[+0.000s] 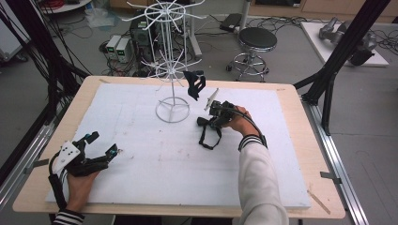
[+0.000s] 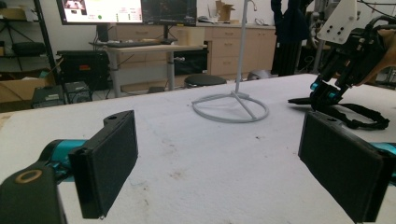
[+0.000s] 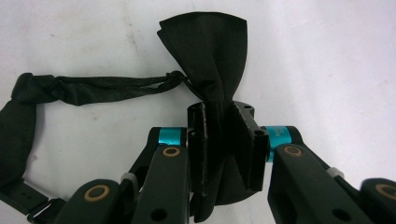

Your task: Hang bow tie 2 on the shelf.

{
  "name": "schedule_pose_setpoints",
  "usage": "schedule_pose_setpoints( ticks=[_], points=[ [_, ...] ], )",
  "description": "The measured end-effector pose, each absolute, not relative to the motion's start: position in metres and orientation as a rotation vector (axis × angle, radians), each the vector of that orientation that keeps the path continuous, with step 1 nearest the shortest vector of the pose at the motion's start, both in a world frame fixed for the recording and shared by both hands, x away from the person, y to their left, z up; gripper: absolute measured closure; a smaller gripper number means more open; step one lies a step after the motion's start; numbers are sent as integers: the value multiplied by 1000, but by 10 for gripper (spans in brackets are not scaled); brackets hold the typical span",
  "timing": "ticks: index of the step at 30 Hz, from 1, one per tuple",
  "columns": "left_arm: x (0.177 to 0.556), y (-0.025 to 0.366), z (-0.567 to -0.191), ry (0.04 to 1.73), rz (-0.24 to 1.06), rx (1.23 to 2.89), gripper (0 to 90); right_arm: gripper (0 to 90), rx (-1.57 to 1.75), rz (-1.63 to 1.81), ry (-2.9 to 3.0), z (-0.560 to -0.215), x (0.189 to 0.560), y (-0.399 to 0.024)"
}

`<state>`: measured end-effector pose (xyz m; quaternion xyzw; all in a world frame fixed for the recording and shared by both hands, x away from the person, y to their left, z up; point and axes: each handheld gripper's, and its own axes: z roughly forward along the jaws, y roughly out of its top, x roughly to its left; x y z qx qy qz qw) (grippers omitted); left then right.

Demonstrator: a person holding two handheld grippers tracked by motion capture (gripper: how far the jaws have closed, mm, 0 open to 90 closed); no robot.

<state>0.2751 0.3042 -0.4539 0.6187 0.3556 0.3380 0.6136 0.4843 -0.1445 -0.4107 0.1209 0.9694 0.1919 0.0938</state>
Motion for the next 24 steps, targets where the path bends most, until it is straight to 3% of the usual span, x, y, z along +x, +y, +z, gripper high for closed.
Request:
schedule_pose_setpoints(
  ticks=[24],
  points=[
    [275,304,-454,819,782,1425,123,768,345,798,2818,-376,467,-149]
  ],
)
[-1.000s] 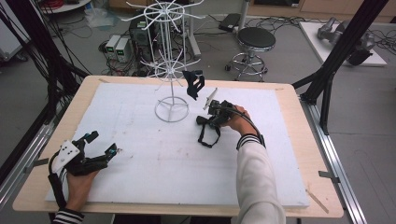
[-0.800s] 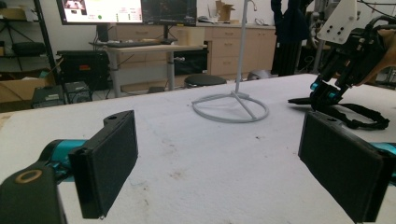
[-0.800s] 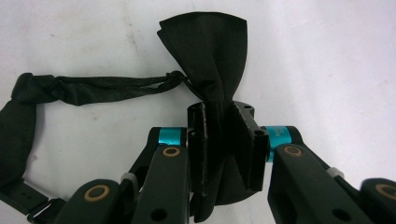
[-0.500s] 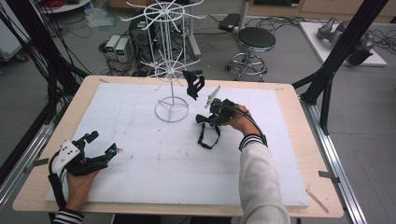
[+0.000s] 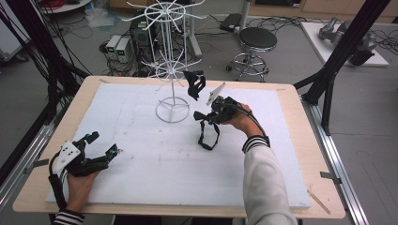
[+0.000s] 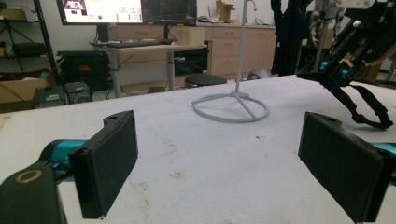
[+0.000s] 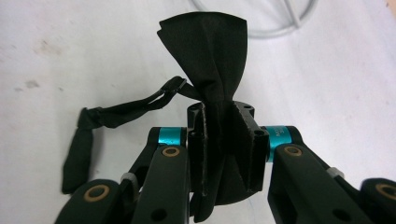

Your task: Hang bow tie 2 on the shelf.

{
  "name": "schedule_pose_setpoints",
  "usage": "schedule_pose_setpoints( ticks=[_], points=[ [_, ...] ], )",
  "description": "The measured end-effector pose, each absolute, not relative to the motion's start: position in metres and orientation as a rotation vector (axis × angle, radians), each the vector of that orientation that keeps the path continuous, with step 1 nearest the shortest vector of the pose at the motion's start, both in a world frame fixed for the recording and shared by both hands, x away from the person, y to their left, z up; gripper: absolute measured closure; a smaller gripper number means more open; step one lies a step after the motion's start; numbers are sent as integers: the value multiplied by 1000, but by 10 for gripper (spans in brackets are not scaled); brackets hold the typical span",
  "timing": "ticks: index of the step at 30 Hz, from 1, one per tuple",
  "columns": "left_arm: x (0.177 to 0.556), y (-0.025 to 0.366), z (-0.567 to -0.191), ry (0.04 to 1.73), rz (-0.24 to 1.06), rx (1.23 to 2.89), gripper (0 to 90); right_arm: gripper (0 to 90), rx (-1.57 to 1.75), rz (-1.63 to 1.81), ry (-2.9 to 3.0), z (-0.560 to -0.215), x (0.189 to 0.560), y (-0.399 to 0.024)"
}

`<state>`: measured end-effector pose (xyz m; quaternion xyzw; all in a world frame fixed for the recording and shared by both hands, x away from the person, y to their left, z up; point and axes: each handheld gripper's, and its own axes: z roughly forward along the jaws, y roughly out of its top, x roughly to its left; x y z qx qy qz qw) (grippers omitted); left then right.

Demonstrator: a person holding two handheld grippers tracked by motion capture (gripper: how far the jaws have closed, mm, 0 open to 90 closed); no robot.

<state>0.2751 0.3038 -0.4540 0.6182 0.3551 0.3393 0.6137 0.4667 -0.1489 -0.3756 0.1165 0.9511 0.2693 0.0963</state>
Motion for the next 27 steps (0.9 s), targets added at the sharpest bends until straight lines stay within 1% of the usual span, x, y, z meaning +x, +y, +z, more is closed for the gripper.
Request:
schedule_pose_setpoints(
  ticks=[27],
  points=[
    [275,303,-454,820,785,1424,123,767,312,1132,2680,-332,444,-156]
  ],
)
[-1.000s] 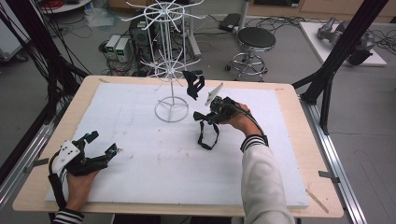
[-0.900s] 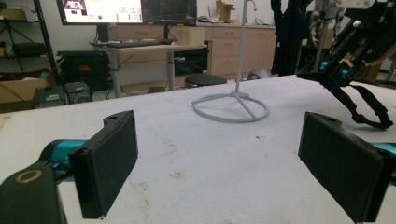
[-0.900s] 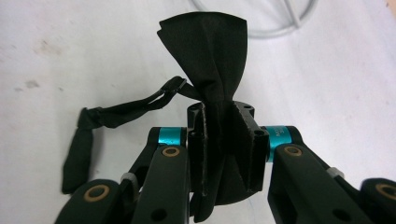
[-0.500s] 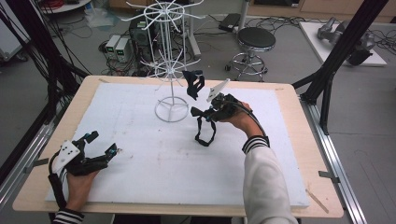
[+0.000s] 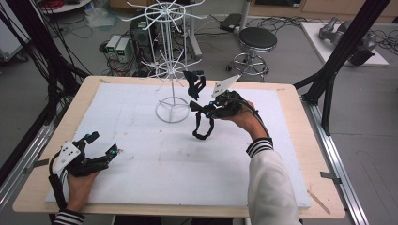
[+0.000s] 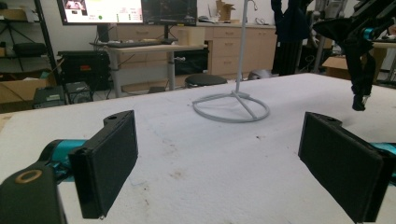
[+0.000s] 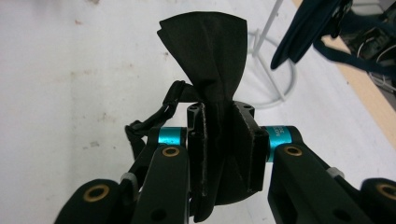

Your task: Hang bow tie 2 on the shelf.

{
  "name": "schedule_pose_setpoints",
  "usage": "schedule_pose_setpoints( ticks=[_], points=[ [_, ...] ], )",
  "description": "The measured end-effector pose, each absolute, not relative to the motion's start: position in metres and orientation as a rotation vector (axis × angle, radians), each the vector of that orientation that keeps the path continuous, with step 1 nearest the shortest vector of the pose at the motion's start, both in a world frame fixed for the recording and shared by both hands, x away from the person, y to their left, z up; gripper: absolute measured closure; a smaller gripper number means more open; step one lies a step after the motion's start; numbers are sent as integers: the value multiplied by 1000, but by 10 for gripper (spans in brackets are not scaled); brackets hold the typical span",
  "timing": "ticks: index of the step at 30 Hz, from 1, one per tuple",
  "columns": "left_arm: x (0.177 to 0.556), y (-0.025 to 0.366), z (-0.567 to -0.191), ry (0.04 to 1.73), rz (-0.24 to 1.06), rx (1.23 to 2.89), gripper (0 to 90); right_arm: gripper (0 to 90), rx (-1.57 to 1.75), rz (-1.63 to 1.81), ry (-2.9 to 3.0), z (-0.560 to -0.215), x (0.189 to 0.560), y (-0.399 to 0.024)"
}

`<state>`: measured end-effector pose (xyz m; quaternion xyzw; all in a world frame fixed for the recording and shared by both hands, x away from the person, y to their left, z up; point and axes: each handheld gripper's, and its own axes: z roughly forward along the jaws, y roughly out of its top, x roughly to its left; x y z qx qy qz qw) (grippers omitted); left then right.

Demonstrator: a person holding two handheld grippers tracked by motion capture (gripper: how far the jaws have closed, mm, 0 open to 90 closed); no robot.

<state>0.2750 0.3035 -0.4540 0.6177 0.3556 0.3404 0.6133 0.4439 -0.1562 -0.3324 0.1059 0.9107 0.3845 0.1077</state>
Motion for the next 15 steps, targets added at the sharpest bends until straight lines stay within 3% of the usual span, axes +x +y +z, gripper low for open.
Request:
schedule_pose_setpoints(
  ticks=[15],
  points=[
    [275,304,-454,820,787,1429,123,766,315,1304,2576,-311,432,-164]
  ],
)
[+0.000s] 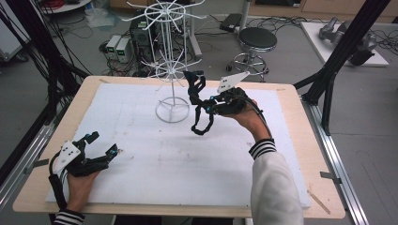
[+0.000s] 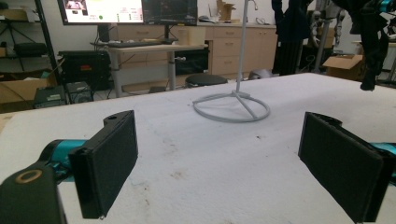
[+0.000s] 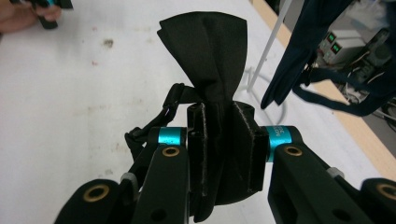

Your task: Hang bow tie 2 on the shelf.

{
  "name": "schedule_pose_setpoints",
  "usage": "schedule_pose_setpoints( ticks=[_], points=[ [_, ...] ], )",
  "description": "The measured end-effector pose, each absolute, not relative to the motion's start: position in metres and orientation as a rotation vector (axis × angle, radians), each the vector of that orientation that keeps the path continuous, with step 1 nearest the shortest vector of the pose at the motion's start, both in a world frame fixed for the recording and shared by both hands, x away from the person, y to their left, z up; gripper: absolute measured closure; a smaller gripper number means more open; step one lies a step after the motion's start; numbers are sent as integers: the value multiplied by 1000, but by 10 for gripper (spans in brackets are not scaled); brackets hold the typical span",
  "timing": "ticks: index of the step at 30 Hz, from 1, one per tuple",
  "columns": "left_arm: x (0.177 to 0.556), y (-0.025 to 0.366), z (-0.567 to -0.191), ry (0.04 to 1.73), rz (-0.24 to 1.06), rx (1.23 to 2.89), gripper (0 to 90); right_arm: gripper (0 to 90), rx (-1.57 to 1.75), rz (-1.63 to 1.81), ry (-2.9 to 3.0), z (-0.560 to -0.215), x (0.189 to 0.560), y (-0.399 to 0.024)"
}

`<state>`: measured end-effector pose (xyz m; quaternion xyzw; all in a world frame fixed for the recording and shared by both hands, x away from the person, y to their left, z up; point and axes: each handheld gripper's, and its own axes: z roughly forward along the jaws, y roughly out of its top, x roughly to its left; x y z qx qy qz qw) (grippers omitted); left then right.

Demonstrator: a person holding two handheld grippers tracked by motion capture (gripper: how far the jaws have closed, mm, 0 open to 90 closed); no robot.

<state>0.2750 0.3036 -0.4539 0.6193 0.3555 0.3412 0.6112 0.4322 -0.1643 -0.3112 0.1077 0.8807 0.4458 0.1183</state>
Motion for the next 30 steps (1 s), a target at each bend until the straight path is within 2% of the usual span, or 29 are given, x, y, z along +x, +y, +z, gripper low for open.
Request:
schedule_pose_setpoints(
  ticks=[14,30],
  points=[
    [275,303,-454,825,784,1427,123,767,328,1471,2450,-293,425,-170],
    [276,303,-454,826,781,1428,123,766,340,1523,2369,-267,424,-155]
  ],
)
